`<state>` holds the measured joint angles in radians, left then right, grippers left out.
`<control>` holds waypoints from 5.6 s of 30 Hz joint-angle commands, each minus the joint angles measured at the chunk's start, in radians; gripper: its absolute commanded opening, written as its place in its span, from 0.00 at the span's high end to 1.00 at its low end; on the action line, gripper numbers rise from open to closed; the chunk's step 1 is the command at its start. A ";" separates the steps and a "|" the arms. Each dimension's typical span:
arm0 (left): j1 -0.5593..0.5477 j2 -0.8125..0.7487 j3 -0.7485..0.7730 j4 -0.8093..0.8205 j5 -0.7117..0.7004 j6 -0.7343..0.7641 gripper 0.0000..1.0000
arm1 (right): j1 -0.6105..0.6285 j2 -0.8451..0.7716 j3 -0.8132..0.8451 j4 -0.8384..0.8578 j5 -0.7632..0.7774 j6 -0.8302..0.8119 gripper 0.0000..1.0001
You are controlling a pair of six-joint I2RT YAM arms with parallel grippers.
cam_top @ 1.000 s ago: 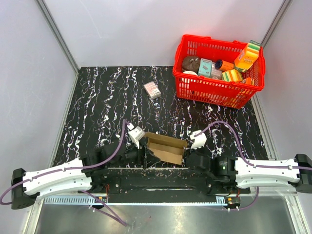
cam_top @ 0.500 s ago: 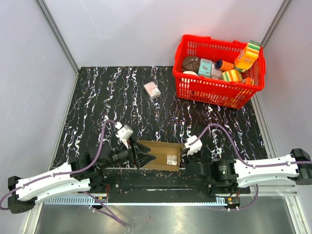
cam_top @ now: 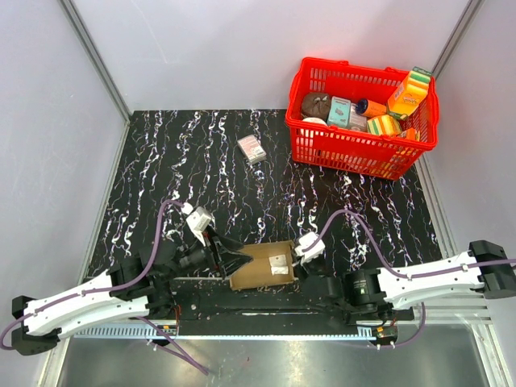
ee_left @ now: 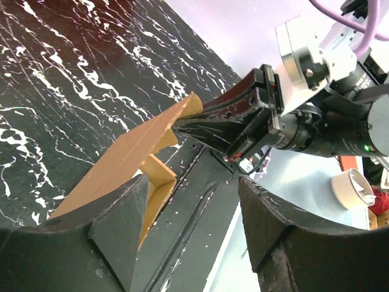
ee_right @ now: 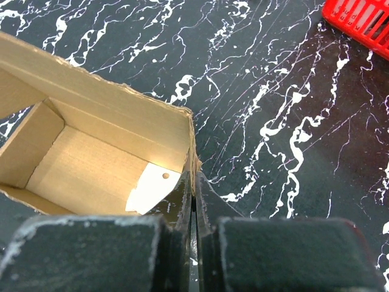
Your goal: Fold the paper box
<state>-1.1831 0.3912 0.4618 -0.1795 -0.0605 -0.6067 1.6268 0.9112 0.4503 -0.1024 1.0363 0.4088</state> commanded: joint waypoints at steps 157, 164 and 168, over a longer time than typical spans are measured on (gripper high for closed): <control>0.448 0.606 -0.009 0.489 0.105 0.401 0.65 | -0.716 0.295 0.159 0.092 -0.449 0.013 1.00; 0.448 0.667 0.048 0.448 0.103 0.364 0.72 | -0.716 0.287 0.153 0.093 -0.437 0.028 1.00; 0.448 0.692 0.061 0.417 0.094 0.355 0.78 | -0.716 0.287 0.151 0.093 -0.423 0.038 1.00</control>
<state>-0.7361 1.0630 0.4736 0.2321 0.0235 -0.2287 0.9157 1.2167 0.5961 -0.0463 0.6014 0.4271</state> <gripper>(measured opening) 0.245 0.012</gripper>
